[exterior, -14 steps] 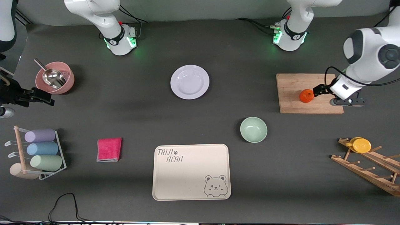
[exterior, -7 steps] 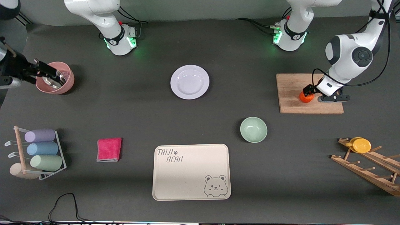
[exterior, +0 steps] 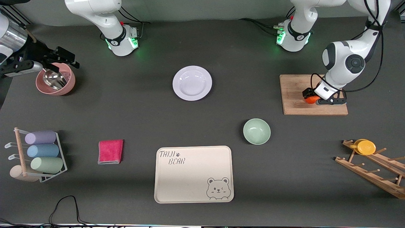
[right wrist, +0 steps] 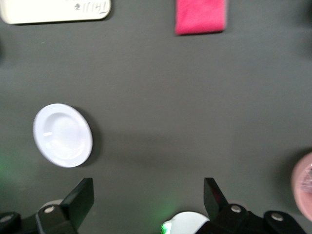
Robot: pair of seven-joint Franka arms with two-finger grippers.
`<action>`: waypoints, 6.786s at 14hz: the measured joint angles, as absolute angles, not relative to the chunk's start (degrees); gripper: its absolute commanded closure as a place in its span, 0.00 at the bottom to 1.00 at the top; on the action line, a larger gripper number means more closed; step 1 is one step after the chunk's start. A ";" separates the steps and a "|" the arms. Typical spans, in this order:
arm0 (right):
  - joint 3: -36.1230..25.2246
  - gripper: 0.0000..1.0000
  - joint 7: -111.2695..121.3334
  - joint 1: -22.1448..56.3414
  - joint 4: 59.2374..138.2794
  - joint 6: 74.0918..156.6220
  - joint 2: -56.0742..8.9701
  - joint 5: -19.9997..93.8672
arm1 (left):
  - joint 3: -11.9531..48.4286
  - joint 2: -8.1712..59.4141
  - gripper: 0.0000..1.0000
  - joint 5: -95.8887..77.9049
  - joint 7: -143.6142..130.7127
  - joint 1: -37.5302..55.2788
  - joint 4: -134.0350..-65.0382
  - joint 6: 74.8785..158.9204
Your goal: Place orange and plate with both arms
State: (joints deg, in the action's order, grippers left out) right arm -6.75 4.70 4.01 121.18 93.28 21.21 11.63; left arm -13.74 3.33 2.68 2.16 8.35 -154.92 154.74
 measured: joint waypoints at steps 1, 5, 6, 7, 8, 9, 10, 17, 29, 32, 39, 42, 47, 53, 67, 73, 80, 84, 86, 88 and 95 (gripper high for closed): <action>-6.97 0.00 4.70 4.01 122.59 93.33 21.22 14.10 | -13.74 3.33 0.25 2.61 2.09 8.35 -154.99 154.74; -7.64 0.00 7.13 4.03 128.76 95.50 21.16 24.23 | -13.70 3.18 0.76 2.26 1.94 8.37 -155.13 154.74; -7.65 0.00 9.00 4.04 131.31 97.47 21.12 27.44 | -13.68 2.96 0.77 2.23 1.93 8.38 -155.16 154.74; -7.66 0.00 11.09 4.06 134.46 99.98 21.09 30.75 | -13.65 2.92 0.77 2.20 1.93 8.39 -155.15 154.74; -7.66 0.00 13.52 4.07 137.82 102.45 21.04 34.03 | -13.59 2.76 0.77 2.17 1.91 8.41 -155.12 154.68; -7.66 0.00 16.61 4.08 141.14 104.81 20.94 37.19 | -13.50 2.23 0.77 2.11 1.82 8.43 -155.03 154.26; -7.69 0.00 20.10 4.08 144.11 106.77 20.76 40.52 | -13.38 1.08 0.77 1.95 1.36 8.44 -154.71 152.69; -8.13 0.00 46.20 4.07 154.21 110.86 11.05 62.34 | -2.55 -11.46 0.77 -2.15 -19.17 13.05 -144.79 129.24; -8.23 0.00 73.75 4.51 154.57 109.32 -13.00 82.62 | 31.81 3.54 0.77 -8.73 -68.70 18.93 -120.33 124.92; -8.22 0.26 74.03 7.36 154.39 109.23 -13.38 86.34 | 32.44 12.73 0.77 -3.47 -77.33 25.24 -113.56 126.14; -8.33 0.72 74.88 9.02 154.26 109.24 -13.78 87.53 | 32.04 34.33 0.76 16.34 -95.81 34.65 -104.04 134.16; -8.40 0.72 75.40 9.02 154.26 109.24 -13.81 87.53 | 31.93 39.57 0.62 18.92 -95.88 34.91 -99.73 134.13; -8.42 0.72 75.53 9.02 154.26 109.25 -14.13 87.53 | 31.51 40.76 0.00 21.04 -95.88 35.21 -98.59 133.73; -8.44 0.72 78.04 9.02 154.26 109.27 -15.88 87.54 | 31.07 39.03 0.00 21.66 -95.58 33.87 -96.66 129.34; -8.35 0.72 84.54 17.03 154.16 109.34 -19.34 99.86 | 33.67 11.45 0.00 8.55 -47.16 -7.78 -95.42 97.68; -8.23 0.72 88.75 24.31 153.77 109.39 -22.30 109.39 | 31.27 8.76 0.00 8.27 -28.73 -20.49 -89.85 89.41; -5.63 0.72 91.44 24.44 153.44 109.35 -23.92 114.96 | -7.64 4.89 0.00 3.68 -3.24 2.46 -88.22 87.26; -2.34 0.72 92.24 24.58 153.15 109.39 -24.39 118.28 | -12.52 3.22 0.00 2.61 -2.10 7.84 -89.57 86.74; -2.34 0.72 92.62 24.57 153.05 109.39 -24.60 118.28 | -12.52 3.05 0.00 2.51 -2.06 8.07 -90.04 86.73; -2.34 0.72 92.94 24.56 152.98 109.39 -24.76 118.29 | -12.30 3.00 0.00 2.44 -2.03 8.31 -90.31 86.73; -1.33 0.75 93.83 24.54 152.93 109.39 -25.02 118.39 | -11.07 3.01 0.00 2.29 -1.54 8.93 -90.93 88.58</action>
State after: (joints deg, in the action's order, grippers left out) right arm -1.33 93.83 24.54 152.93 109.39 -25.02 118.39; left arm -11.07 3.01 2.29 -1.54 8.93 -90.93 88.58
